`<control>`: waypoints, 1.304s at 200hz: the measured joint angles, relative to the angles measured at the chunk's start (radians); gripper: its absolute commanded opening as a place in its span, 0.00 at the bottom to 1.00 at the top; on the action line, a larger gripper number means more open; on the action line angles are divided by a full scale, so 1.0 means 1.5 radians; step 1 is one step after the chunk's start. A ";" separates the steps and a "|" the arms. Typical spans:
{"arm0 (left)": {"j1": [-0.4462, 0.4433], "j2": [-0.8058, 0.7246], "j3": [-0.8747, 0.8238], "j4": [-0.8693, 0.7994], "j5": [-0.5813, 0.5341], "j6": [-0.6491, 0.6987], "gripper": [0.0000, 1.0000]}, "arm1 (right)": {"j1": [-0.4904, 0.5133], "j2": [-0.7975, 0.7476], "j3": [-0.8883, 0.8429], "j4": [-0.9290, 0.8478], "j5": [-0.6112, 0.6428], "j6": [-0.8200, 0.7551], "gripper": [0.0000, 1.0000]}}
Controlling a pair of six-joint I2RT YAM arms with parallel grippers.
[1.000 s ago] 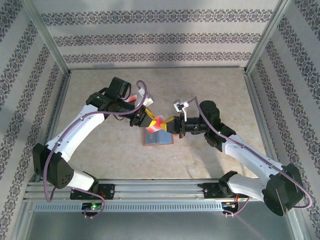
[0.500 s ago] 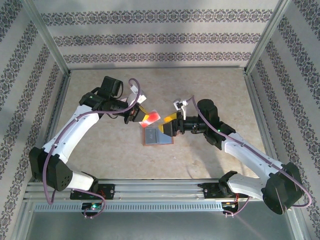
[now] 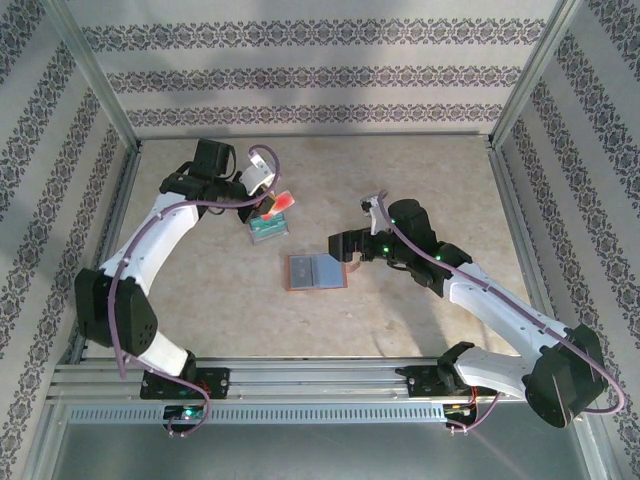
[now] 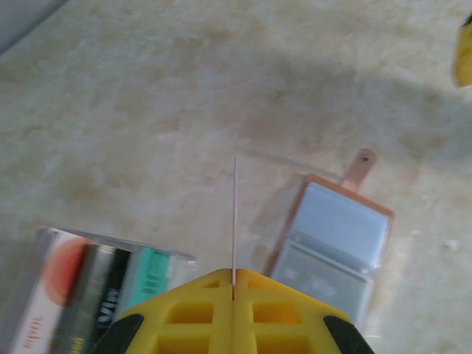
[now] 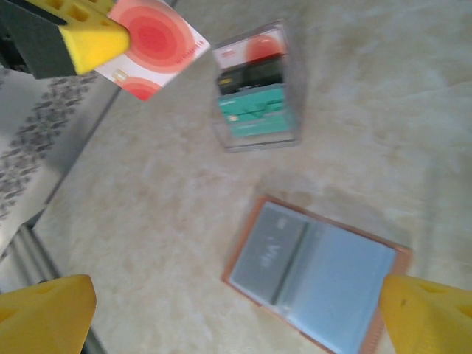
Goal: Take the credit cards out of the card holder
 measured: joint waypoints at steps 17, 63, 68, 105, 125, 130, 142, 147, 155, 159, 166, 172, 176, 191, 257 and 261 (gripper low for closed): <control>0.019 0.039 0.030 0.008 -0.008 0.035 0.00 | 0.000 0.000 0.000 -0.020 0.036 0.010 0.98; 0.056 0.098 0.040 0.039 -0.025 0.139 0.00 | 0.000 0.000 0.000 -0.054 0.108 0.039 0.98; 0.058 0.103 0.040 0.042 -0.026 0.150 0.00 | 0.000 0.000 0.000 -0.056 0.113 0.042 0.98; 0.071 0.149 0.043 0.054 -0.035 0.206 0.00 | -0.001 0.002 0.000 -0.067 0.140 0.053 0.98; 0.081 0.178 0.048 0.055 -0.044 0.229 0.00 | -0.001 0.007 0.000 -0.068 0.147 0.059 0.98; 0.083 0.185 0.048 0.055 -0.045 0.234 0.00 | -0.001 0.008 0.000 -0.069 0.148 0.061 0.98; 0.089 0.195 0.048 0.054 -0.047 0.241 0.00 | -0.001 0.011 0.000 -0.069 0.150 0.063 0.98; 0.091 0.197 0.048 0.055 -0.047 0.243 0.00 | -0.001 0.012 0.000 -0.069 0.150 0.063 0.98; 0.093 0.200 0.050 0.055 -0.047 0.247 0.00 | -0.001 0.014 0.000 -0.069 0.151 0.065 0.98; 0.094 0.201 0.052 0.055 -0.047 0.248 0.00 | -0.002 0.014 0.000 -0.069 0.151 0.065 0.98; 0.095 0.203 0.056 0.055 -0.047 0.252 0.00 | -0.002 0.014 0.000 -0.069 0.151 0.065 0.98; 0.095 0.206 0.061 0.055 -0.047 0.254 0.00 | -0.002 0.015 0.000 -0.069 0.151 0.065 0.98; 0.095 0.207 0.064 0.055 -0.047 0.255 0.00 | -0.002 0.015 0.000 -0.069 0.151 0.065 0.98; 0.095 0.213 0.074 0.057 -0.048 0.258 0.00 | -0.006 0.016 0.000 -0.069 0.151 0.065 0.98; 0.101 0.244 0.080 0.058 -0.050 0.271 0.00 | -0.022 0.018 0.001 -0.071 0.151 0.065 0.98; 0.101 0.245 0.080 0.058 -0.051 0.271 0.00 | -0.023 0.018 0.001 -0.071 0.150 0.065 0.98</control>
